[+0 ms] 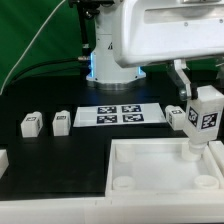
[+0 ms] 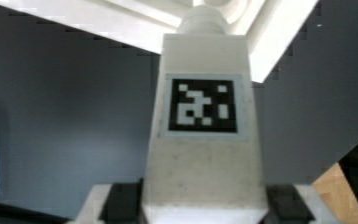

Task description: Assemble one leg

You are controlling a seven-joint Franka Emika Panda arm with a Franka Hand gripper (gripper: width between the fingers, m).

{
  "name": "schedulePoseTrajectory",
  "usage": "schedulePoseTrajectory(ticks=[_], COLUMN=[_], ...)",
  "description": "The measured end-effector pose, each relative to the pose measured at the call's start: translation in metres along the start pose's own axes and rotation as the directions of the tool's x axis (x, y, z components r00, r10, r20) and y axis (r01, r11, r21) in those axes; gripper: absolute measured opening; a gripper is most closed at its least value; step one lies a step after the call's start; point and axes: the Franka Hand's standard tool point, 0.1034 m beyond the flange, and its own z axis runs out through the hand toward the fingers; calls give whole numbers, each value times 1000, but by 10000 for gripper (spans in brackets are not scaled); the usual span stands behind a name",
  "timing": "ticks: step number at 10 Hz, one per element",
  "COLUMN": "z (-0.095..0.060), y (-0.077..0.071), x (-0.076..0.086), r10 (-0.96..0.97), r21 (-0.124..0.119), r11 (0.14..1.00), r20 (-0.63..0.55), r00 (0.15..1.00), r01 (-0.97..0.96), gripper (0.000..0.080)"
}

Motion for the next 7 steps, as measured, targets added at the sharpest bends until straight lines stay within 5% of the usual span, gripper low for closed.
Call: schedulePoseTrajectory(ticks=[2, 7], z=[9, 20], y=[2, -14], x=[2, -4], r10=[5, 65], r21=[-13, 9], r11=[1000, 998], r20=[-58, -37], r00=[998, 997], r01=[-6, -64], gripper=[294, 294])
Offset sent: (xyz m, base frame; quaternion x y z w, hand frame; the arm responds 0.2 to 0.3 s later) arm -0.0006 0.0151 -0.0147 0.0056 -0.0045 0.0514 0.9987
